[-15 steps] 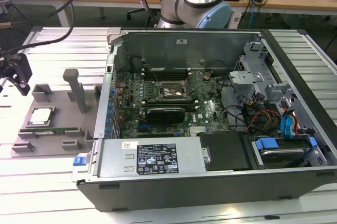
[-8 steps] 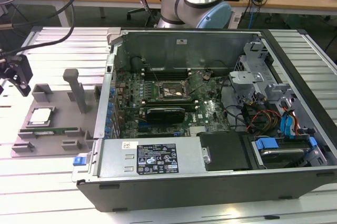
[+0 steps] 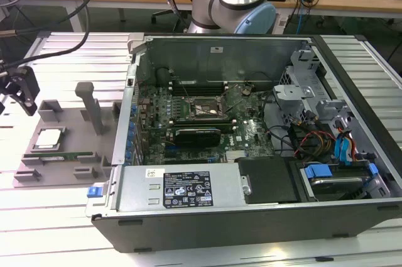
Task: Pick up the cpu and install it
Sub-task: 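Pick up the cpu and move it towards the insertion slot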
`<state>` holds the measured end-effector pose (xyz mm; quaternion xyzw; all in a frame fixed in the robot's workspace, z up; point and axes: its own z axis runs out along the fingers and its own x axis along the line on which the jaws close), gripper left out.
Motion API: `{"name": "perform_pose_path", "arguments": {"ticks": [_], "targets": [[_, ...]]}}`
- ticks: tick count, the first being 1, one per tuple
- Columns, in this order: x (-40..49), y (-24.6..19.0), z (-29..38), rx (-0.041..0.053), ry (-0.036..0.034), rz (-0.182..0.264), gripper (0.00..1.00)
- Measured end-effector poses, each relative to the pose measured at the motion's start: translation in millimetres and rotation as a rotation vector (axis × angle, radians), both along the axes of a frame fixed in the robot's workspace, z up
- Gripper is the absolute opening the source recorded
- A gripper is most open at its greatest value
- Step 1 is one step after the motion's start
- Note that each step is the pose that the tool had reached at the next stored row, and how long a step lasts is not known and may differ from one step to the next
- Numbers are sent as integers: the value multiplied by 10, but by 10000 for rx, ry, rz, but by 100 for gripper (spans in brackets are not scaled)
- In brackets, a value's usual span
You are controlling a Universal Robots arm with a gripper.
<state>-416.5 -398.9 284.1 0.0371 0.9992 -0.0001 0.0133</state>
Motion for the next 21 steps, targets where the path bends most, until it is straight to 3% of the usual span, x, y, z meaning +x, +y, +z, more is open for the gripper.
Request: {"name": "perform_pose_path", "arguments": {"ticks": [17, 19, 21], "targets": [[1, 0, -70, -43, 0, -1, 66], [11, 1, -81, -99, 0, 5, 66], [37, 3, -98, -231, -2, 124, 66]]}}
